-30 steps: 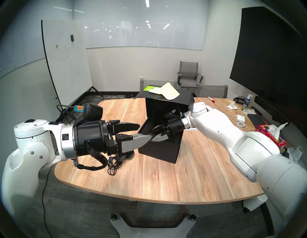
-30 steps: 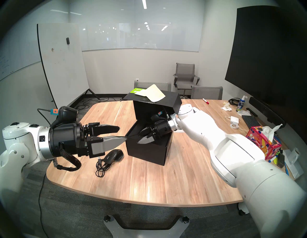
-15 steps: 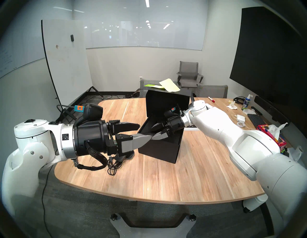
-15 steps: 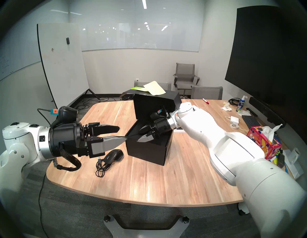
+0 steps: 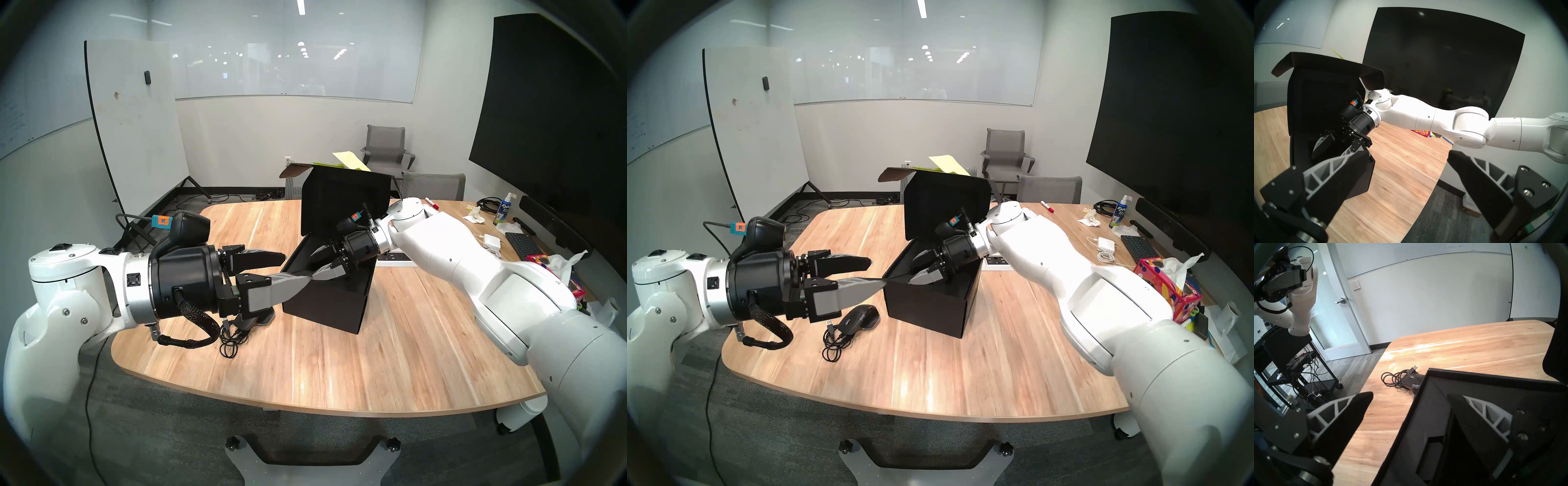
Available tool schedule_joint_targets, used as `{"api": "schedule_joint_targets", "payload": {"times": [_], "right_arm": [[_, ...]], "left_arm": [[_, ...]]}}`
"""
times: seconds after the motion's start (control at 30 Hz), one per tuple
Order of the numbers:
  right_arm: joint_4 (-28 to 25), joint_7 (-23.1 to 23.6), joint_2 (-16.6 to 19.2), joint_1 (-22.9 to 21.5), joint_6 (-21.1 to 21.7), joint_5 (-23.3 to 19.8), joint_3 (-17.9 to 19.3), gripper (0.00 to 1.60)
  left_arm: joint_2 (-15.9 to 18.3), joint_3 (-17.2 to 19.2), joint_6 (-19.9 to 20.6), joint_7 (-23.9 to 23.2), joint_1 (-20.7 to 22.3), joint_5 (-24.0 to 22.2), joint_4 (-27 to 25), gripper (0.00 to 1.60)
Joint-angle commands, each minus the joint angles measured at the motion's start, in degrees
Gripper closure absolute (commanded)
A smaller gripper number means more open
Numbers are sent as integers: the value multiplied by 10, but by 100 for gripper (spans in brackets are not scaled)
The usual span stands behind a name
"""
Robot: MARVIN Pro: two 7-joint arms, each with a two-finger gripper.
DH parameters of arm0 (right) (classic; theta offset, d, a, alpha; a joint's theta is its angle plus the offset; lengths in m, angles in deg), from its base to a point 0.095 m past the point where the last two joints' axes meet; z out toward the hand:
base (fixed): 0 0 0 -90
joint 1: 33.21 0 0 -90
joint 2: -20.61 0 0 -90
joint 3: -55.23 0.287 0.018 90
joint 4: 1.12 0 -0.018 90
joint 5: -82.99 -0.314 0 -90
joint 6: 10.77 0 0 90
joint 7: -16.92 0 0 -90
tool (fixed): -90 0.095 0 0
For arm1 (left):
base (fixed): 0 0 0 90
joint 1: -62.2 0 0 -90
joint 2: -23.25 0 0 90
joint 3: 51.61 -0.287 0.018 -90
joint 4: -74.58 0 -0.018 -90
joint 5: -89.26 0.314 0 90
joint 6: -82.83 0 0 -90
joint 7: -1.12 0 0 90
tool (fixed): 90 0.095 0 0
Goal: Open the box and place the mouse inside
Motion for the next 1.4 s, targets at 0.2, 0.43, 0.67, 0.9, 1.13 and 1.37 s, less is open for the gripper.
{"api": "schedule_joint_targets", "payload": {"times": [0.2, 0.43, 0.67, 0.9, 1.13, 1.37], "right_arm": [[-57, -1, 32, -21, 19, -15, -8, 0], [-85, -1, 58, -30, 34, -16, -10, 0], [-114, -1, 85, -41, 49, -17, -12, 0], [-151, -1, 111, -42, 71, -20, -15, 0], [-212, -1, 150, -24, 104, -30, -20, 0], [-272, -1, 183, -2, 136, -41, -23, 0]], "left_arm": [[0, 2, 0, 1, 0, 1, -4, 0], [0, 2, 0, 1, 0, 1, -4, 0], [0, 2, 0, 1, 0, 1, -4, 0], [0, 2, 0, 1, 1, 2, -4, 0], [-1, 2, 0, 1, 1, 2, -4, 0], [-1, 2, 1, 1, 1, 2, -4, 0]]}}
